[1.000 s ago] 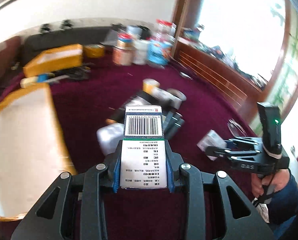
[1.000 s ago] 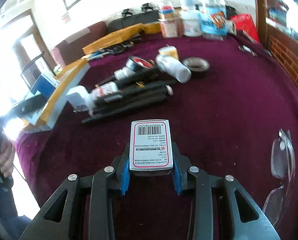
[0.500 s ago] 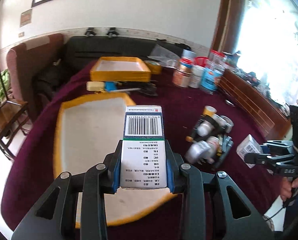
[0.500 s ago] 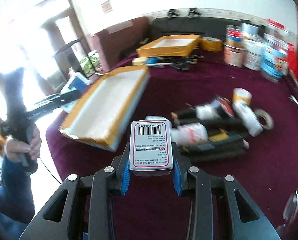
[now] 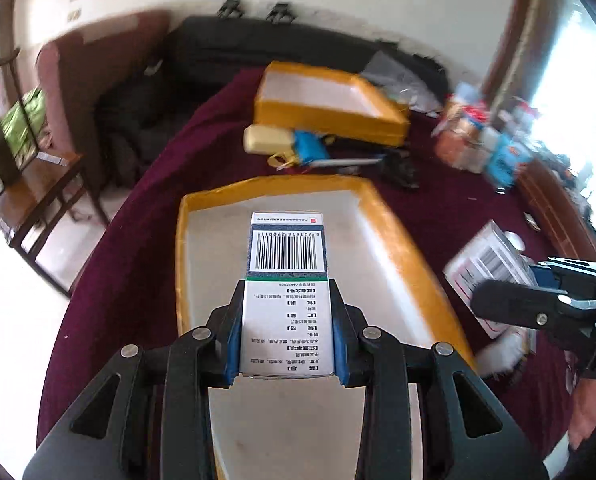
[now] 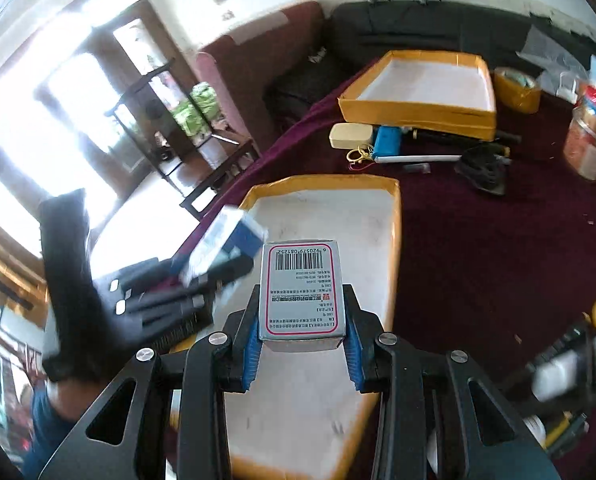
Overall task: Organize rigid objects
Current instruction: 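Carry both boxes to the cardboard tray and open both grippers inside it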
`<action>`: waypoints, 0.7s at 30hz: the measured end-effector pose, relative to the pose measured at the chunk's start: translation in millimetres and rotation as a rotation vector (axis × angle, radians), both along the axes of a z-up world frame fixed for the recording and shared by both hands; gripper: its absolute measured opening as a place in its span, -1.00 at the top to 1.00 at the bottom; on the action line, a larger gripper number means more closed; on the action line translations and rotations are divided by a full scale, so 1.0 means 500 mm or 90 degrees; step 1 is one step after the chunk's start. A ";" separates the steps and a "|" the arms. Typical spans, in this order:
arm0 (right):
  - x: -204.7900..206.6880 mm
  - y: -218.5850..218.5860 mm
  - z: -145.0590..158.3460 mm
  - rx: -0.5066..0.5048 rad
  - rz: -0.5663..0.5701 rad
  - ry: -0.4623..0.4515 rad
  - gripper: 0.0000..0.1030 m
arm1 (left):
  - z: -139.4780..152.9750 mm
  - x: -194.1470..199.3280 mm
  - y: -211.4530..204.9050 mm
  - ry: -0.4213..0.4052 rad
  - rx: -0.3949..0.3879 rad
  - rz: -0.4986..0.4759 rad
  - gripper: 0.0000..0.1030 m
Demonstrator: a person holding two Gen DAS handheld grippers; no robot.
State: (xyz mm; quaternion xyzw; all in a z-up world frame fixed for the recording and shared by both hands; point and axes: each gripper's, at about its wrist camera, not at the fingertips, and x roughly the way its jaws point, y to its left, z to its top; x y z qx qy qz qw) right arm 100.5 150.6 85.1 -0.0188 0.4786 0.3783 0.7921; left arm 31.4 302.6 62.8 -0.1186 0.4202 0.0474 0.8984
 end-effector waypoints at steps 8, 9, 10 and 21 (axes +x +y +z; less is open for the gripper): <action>0.094 0.124 -0.092 -0.044 -0.032 0.048 0.39 | -0.057 0.050 0.050 0.060 -0.018 0.032 0.37; 0.103 0.132 -0.101 -0.048 -0.037 0.051 0.39 | -0.057 0.055 0.050 0.063 -0.020 0.030 0.37; 0.110 0.137 -0.100 -0.049 -0.041 0.054 0.39 | -0.059 0.060 0.053 0.065 -0.024 0.028 0.37; 0.158 0.160 -0.135 -0.068 -0.062 0.072 0.38 | -0.071 0.093 0.073 0.074 -0.024 0.036 0.37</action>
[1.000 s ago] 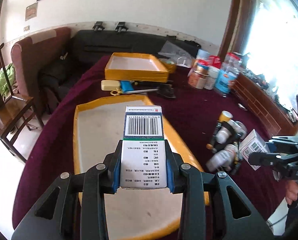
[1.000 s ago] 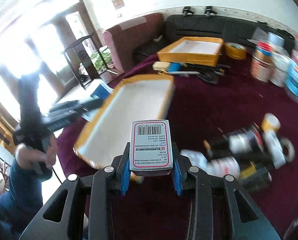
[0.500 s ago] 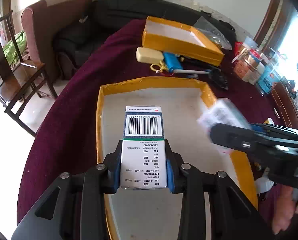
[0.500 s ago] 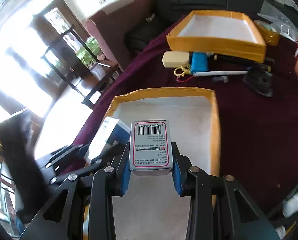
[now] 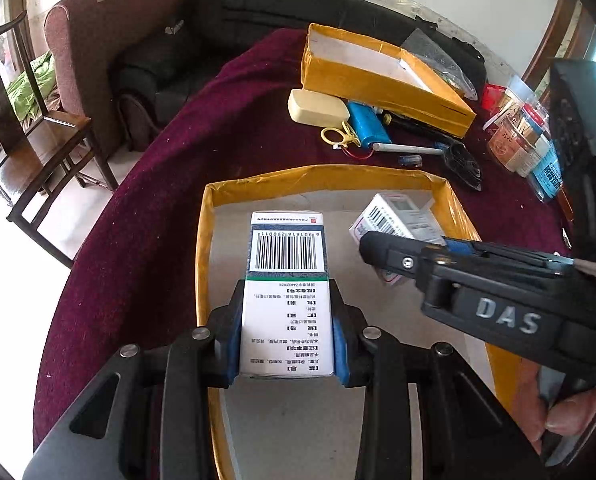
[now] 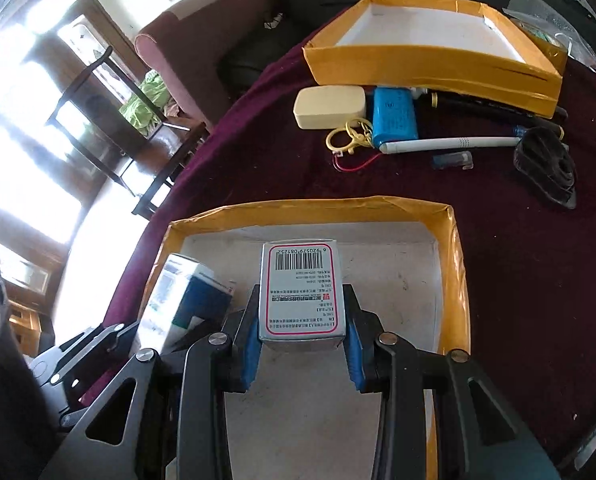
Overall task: Organize rigid objects
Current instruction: 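Carry both boxes to the cardboard tray and open both grippers inside it, then grasp the white USB charger with the left gripper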
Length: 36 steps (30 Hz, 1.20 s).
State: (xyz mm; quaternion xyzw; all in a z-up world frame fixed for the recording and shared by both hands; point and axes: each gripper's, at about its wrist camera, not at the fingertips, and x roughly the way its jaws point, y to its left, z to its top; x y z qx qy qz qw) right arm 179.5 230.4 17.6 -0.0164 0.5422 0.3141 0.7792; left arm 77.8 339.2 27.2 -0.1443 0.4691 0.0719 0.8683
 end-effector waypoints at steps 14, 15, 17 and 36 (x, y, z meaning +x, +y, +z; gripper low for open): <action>-0.021 -0.011 0.028 0.001 0.017 -0.023 0.00 | 0.015 -0.013 -0.006 -0.018 -0.028 -0.013 -0.01; -0.026 -0.015 0.034 0.006 0.017 -0.026 -0.01 | 0.017 -0.017 -0.005 -0.019 -0.029 -0.010 -0.01; -0.038 -0.032 0.049 0.026 0.017 -0.026 -0.01 | 0.027 -0.032 -0.005 -0.024 -0.030 -0.004 -0.01; -0.299 -0.604 0.108 0.181 -0.103 -0.169 -0.01 | 0.147 -0.263 -0.297 -0.225 -0.060 -0.165 -0.35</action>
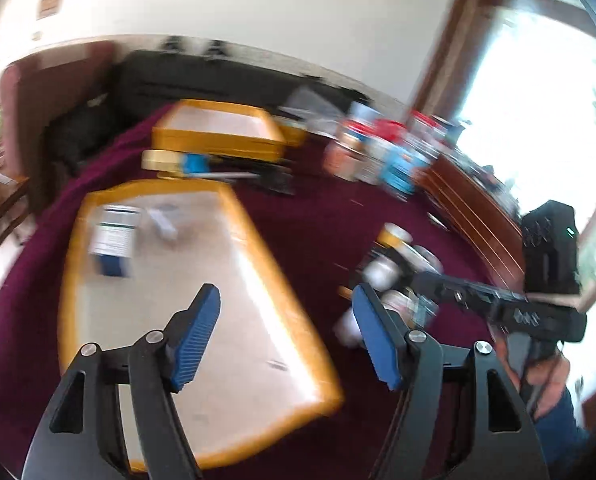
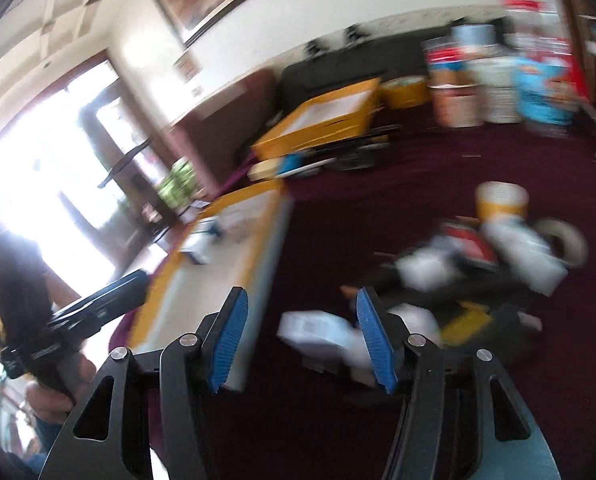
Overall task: Organize rigid objects
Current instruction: 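Grasp the white USB charger with the left gripper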
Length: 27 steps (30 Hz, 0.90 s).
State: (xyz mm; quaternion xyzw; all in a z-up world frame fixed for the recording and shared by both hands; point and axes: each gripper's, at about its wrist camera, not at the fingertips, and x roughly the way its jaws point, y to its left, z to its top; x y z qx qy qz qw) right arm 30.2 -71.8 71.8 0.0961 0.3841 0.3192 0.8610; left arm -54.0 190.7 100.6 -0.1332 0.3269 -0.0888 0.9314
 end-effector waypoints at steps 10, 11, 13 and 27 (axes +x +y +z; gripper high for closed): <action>0.020 -0.220 -0.092 0.063 -0.114 0.049 -0.03 | -0.064 0.084 -0.202 0.057 0.109 -0.129 -0.35; 0.021 -0.226 -0.099 0.070 -0.111 0.052 -0.03 | -0.075 0.098 -0.207 0.071 0.121 -0.119 -0.35; 0.028 -0.226 -0.108 0.084 -0.103 0.059 -0.03 | -0.091 0.112 -0.212 0.091 0.118 -0.111 -0.35; 0.024 -0.223 -0.144 0.083 -0.093 0.078 -0.03 | -0.135 0.125 -0.232 0.066 0.118 -0.008 0.18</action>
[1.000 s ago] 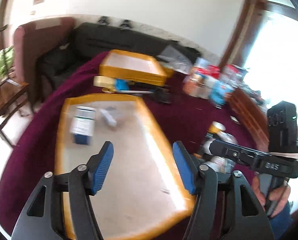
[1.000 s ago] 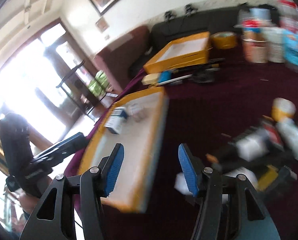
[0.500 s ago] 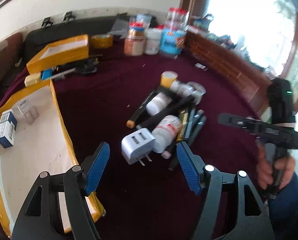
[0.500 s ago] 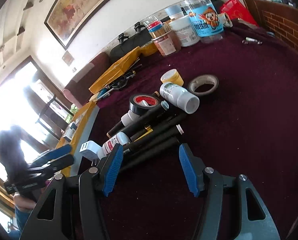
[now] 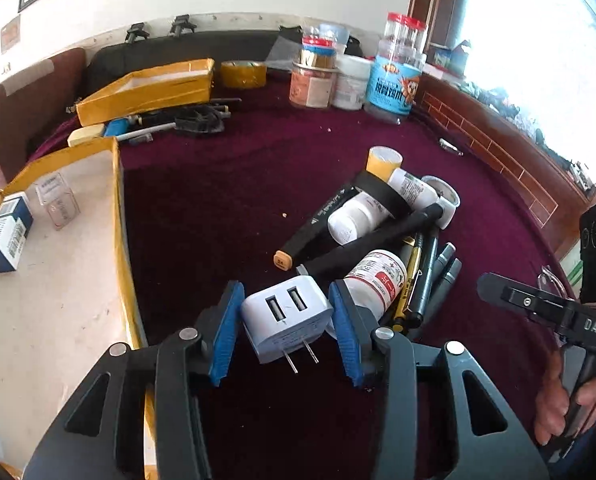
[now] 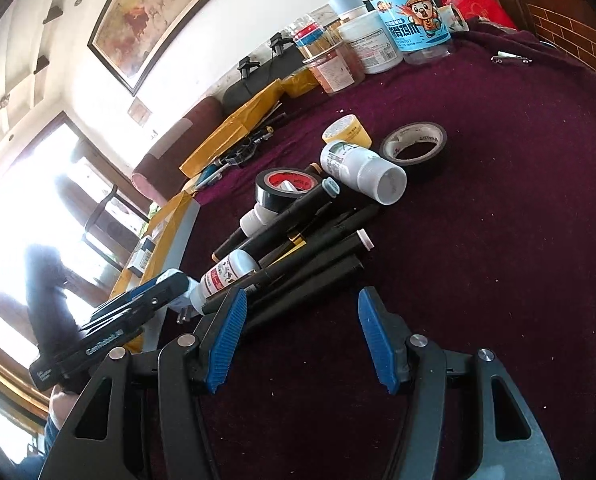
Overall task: Organize rigid objects
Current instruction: 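Grasp the white USB charger with the left gripper, then grasp a black marker with the right gripper while the left holds the charger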
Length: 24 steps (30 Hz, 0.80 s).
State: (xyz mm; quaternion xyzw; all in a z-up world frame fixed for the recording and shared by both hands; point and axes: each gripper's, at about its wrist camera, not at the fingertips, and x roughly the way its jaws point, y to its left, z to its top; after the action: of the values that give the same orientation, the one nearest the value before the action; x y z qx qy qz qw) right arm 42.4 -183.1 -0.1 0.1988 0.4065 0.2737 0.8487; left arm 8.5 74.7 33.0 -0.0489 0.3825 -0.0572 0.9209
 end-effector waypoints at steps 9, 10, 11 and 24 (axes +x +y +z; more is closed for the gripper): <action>-0.005 0.003 0.014 -0.038 -0.020 0.039 -0.03 | 0.022 -0.093 -0.025 -0.050 0.005 -0.060 0.18; -0.005 0.010 0.013 -0.041 -0.015 0.046 -0.03 | 0.018 -0.100 -0.026 -0.044 0.001 -0.067 0.18; -0.005 0.020 0.013 -0.046 -0.006 0.050 -0.03 | 0.013 -0.103 -0.026 -0.036 -0.002 -0.071 0.18; 0.004 0.227 0.019 -0.292 0.013 0.015 -0.03 | -0.018 -0.131 -0.016 -0.033 -0.023 -0.081 0.17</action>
State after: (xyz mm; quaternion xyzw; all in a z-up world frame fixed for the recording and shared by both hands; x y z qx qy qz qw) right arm 44.4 -69.4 9.2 -0.0008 0.4699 0.1805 0.8641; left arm -57.2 66.7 24.1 -0.0396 0.3595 -0.1239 0.9240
